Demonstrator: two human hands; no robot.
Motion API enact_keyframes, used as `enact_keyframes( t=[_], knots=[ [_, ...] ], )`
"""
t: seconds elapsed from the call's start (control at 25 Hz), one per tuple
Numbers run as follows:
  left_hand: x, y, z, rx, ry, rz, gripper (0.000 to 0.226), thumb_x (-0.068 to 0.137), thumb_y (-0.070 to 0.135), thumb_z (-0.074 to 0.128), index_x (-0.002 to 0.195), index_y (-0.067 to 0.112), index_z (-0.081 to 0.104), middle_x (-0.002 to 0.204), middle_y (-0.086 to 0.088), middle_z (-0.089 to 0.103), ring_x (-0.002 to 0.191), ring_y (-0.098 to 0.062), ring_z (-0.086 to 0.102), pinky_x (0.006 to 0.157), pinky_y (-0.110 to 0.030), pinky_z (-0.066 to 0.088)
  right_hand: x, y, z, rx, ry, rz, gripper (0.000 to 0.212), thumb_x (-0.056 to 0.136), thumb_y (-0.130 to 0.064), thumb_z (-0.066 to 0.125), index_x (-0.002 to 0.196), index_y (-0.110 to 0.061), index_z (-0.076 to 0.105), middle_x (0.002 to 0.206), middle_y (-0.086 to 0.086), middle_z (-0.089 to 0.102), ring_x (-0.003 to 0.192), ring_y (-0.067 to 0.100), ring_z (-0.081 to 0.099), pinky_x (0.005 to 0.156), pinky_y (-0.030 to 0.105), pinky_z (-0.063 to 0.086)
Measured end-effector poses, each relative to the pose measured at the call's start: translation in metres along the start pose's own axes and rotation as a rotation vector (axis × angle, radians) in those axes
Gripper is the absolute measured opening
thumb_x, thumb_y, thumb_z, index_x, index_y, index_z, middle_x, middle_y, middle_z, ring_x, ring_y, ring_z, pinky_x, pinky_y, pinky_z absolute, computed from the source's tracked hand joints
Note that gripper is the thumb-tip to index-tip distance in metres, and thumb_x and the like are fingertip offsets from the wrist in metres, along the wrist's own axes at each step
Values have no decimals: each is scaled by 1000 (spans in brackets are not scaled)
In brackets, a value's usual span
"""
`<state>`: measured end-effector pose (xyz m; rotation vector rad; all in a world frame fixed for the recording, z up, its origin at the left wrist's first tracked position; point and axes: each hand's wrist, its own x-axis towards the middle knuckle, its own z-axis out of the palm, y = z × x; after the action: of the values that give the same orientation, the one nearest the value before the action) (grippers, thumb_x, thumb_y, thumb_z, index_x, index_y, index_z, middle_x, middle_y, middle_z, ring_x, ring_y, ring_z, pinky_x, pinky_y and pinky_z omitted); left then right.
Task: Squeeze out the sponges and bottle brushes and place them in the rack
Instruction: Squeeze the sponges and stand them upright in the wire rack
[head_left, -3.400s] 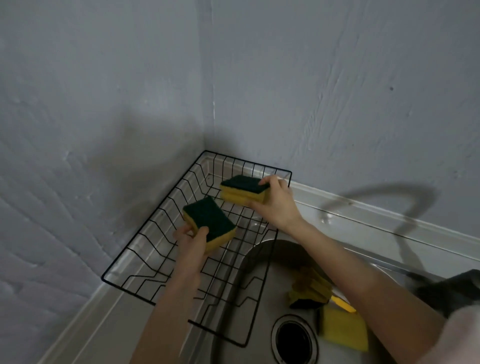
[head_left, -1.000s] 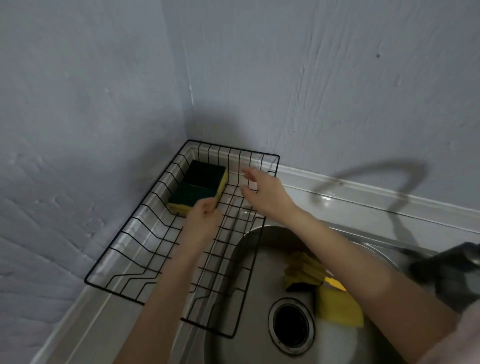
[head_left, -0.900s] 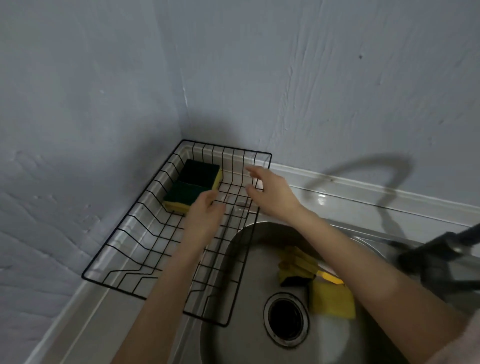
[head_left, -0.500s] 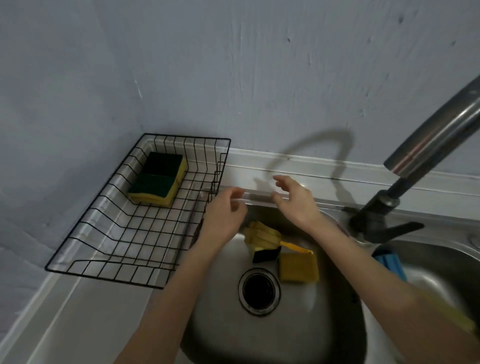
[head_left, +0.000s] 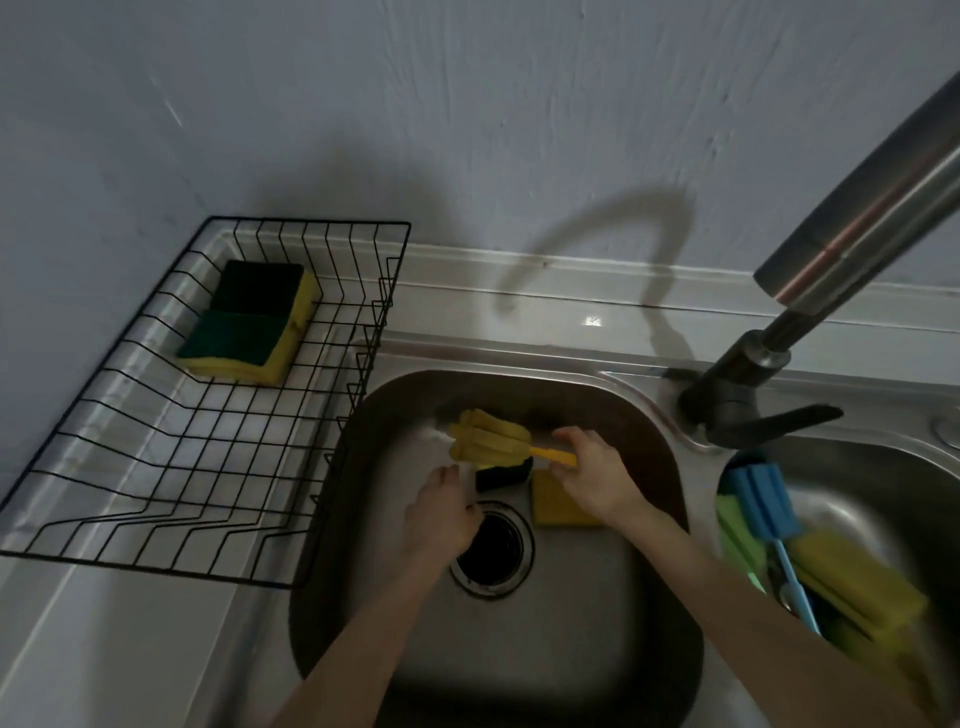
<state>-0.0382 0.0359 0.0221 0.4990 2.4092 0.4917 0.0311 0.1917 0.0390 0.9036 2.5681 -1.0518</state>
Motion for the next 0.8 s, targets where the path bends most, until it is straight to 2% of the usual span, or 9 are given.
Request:
enact_keyframes(
  t=[0.08, 0.24, 0.36, 0.48, 0.6, 0.8],
  knots=[
    [11, -2, 13, -72, -25, 8, 61, 86, 20, 54, 139, 10, 25, 146, -11, 34, 126, -30, 44, 101, -42, 42, 8, 13, 13, -71, -59, 30, 49, 86, -11, 54, 133, -11, 42, 136, 16, 44, 126, 31, 45, 106, 36, 38],
    [32, 0, 25, -177, 19, 46, 53, 86, 17, 55, 133, 10, 32, 137, -14, 44, 118, -31, 51, 94, -41, 45, 19, 31, 37, -233, -167, 45, 54, 85, -19, 54, 135, -13, 37, 141, 16, 38, 129, 35, 38, 109, 38, 34],
    [45, 0, 28, -208, 49, 83, 49, 86, 17, 55, 130, 8, 37, 136, -16, 45, 120, -32, 48, 98, -41, 43, 25, 39, 48, -387, -169, 34, 63, 84, -26, 54, 140, -19, 27, 147, 8, 29, 136, 31, 25, 111, 40, 26],
    [54, -1, 29, -245, 90, 56, 50, 85, 17, 58, 130, 8, 38, 135, -15, 44, 121, -31, 46, 99, -38, 41, 30, 42, 57, -494, -153, 39, 68, 85, -23, 53, 143, -22, 19, 152, 5, 21, 138, 30, 19, 110, 46, 25],
    [56, 0, 31, -311, 97, 55, 51, 82, 17, 62, 128, 13, 40, 136, -14, 41, 122, -29, 46, 100, -39, 42, 32, 40, 62, -529, -122, 49, 68, 85, -17, 51, 144, -22, 17, 151, 4, 24, 136, 31, 22, 106, 44, 28],
    [46, -7, 29, -292, 100, 33, 48, 81, 19, 63, 124, 12, 42, 135, -13, 41, 122, -28, 45, 97, -36, 41, 24, 37, 68, -466, -95, 74, 60, 85, -28, 51, 140, -19, 26, 147, 7, 32, 134, 33, 25, 108, 42, 26]
  ],
)
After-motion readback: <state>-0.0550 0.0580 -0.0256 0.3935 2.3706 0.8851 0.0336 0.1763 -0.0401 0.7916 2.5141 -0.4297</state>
